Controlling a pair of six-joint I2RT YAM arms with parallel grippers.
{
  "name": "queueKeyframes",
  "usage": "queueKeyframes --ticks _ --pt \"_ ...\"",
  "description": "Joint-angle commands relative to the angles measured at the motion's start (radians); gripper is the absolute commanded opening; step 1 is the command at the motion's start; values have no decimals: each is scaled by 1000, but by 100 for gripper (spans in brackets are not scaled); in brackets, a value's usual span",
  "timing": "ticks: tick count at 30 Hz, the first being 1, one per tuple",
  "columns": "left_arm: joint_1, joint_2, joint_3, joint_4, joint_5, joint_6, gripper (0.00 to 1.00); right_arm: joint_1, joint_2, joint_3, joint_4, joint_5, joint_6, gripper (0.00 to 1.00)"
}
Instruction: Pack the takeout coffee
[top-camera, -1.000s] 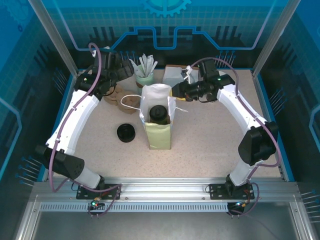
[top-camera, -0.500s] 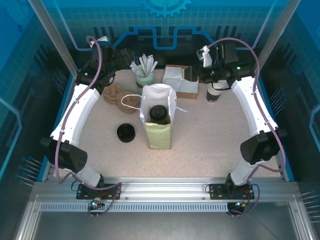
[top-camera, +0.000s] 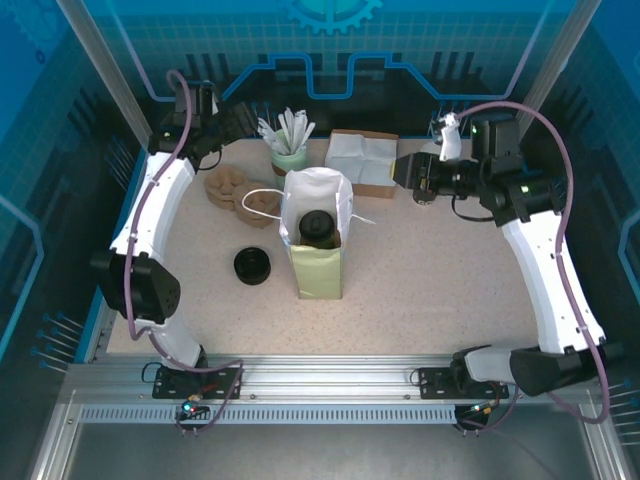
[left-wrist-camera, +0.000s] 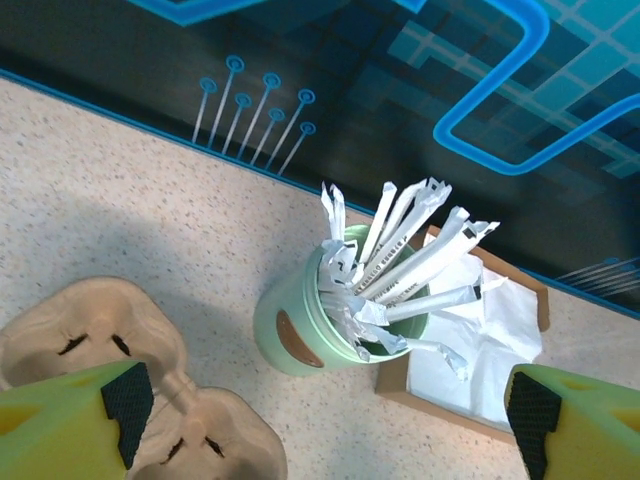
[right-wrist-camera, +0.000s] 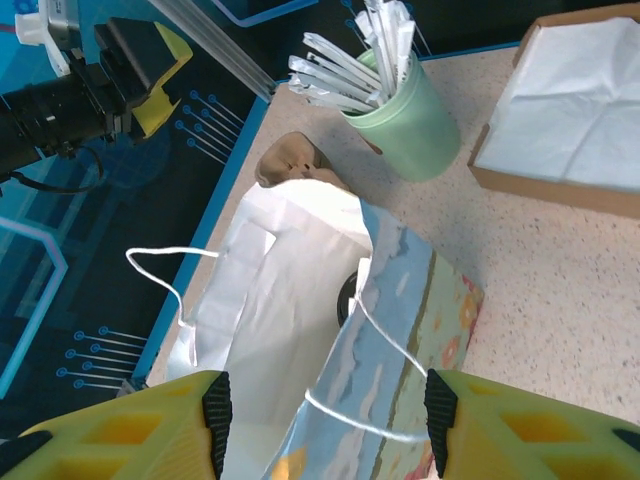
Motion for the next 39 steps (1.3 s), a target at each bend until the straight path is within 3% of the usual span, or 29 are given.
queueKeyframes --ticks 1,17,32,39 --pt "39 58 37 11 141 -76 89 -5 -15 -27 13 34 34 55" --pt "62 339 275 16 217 -151 67 -6 62 16 35 92 46 48" --pt "62 412 284 53 252 -145 47 -9 137 103 -23 133 1 46" --pt "61 428 282 69 281 -140 43 -10 157 102 -21 136 -3 46"
